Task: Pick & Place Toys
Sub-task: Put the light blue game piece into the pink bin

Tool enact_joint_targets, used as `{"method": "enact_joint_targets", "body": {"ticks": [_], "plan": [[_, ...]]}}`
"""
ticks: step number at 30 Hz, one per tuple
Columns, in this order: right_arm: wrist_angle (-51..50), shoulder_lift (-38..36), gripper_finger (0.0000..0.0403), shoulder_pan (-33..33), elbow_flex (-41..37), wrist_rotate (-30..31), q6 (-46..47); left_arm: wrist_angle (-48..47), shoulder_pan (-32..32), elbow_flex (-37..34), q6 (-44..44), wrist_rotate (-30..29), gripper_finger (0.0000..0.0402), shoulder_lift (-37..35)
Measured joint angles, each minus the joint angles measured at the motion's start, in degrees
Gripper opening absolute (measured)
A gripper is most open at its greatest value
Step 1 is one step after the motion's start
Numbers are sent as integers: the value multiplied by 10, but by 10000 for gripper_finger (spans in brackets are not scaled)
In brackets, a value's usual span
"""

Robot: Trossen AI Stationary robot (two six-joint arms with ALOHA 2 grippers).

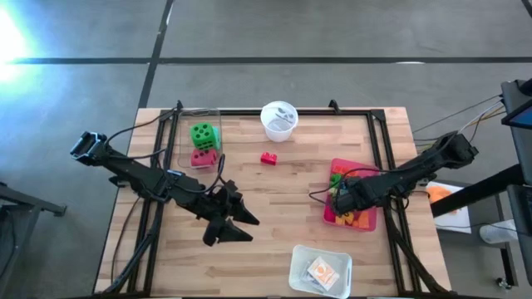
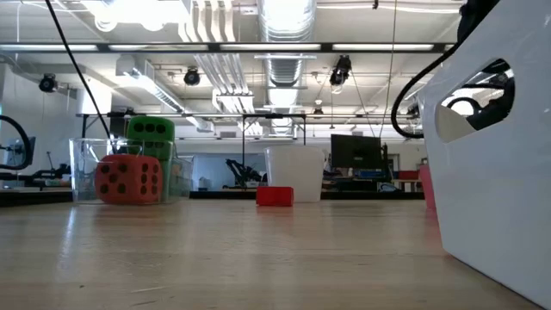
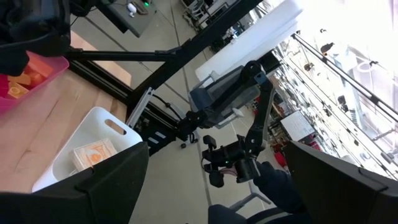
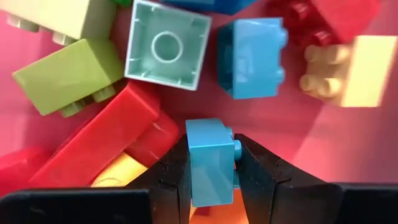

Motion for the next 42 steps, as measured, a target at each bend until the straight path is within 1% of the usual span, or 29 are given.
{"method": "enact_joint_targets", "body": {"ticks": [4,9,18,21,24,36,42], "plan": [[32,16,90,0,-9,-4,-3,0,0,0,0,-3,379,0],[35,33,90,0,-7,-8,-13,0,0,0,0,-4,379,0],[36,24,90,0,-7,-9,-20,0,0,0,0,-4,379,0],[35,24,98,0,-7,-9,-21,0,0,0,0,-4,379,0],[36,25,121,0,-7,-10,-33,0,0,0,0,-4,379,0],[34,26,256,0,-6,-21,-57,-4,0,0,0,-4,379,0],[30,23,303,0,-1,-24,-60,-8,0,0,0,-9,379,0]]}}
